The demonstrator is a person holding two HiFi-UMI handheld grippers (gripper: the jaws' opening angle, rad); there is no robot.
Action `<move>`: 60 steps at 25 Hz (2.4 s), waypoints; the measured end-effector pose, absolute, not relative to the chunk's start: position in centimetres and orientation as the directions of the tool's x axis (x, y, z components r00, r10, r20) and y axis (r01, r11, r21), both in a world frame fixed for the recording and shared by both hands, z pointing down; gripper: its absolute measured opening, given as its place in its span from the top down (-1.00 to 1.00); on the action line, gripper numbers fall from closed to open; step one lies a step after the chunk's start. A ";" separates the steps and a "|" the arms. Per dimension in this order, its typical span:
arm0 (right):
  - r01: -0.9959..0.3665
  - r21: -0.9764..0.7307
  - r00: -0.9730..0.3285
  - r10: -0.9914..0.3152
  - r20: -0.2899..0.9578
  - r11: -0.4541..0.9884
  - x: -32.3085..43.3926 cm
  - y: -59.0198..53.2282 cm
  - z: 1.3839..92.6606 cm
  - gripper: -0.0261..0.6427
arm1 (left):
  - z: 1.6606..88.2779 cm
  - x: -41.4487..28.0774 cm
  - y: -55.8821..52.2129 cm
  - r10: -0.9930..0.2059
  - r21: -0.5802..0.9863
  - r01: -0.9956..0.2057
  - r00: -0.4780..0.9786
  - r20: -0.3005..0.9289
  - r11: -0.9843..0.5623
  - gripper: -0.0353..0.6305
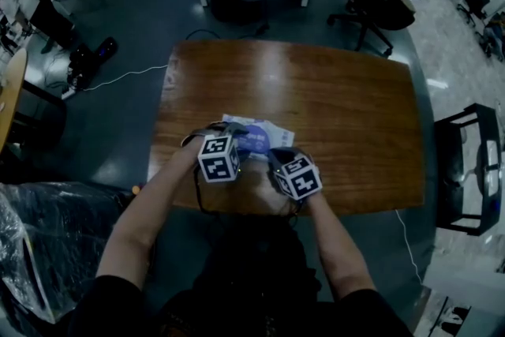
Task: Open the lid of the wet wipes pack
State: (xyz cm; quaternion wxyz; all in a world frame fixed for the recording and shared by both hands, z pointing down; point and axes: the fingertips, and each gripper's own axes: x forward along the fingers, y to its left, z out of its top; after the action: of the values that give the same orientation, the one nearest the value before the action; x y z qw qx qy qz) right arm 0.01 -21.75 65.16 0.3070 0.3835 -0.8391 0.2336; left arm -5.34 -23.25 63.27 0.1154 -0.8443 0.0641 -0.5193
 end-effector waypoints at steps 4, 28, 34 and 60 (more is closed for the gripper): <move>-0.783 -0.167 -0.524 -0.490 0.696 0.599 -0.1 -21.7 65.0 0.89 | 63.7 -5.2 -23.3 -0.204 -0.266 0.087 0.433 0.878 -0.960 0.22; -0.773 -0.213 -0.550 -0.465 0.693 0.598 -0.4 -21.4 64.7 0.89 | 64.5 -5.1 -24.2 0.018 -0.025 0.113 0.364 0.931 -0.993 0.03; -0.773 -0.220 -0.556 -0.466 0.688 0.595 -0.3 -21.3 64.8 0.89 | 64.0 -4.4 -24.1 0.097 0.076 0.067 0.415 0.905 -0.995 0.03; -0.763 -0.210 -0.558 -0.461 0.690 0.611 0.1 -21.4 65.4 0.89 | 60.4 -4.5 -26.6 -0.110 -0.007 -0.182 0.564 0.818 -0.983 0.18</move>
State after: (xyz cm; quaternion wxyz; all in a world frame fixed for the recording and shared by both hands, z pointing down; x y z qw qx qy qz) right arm 0.06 -21.40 65.43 0.2997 0.3619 -0.8459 0.2524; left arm -4.50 -26.56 60.38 -0.0388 -0.8835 0.0826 -0.4594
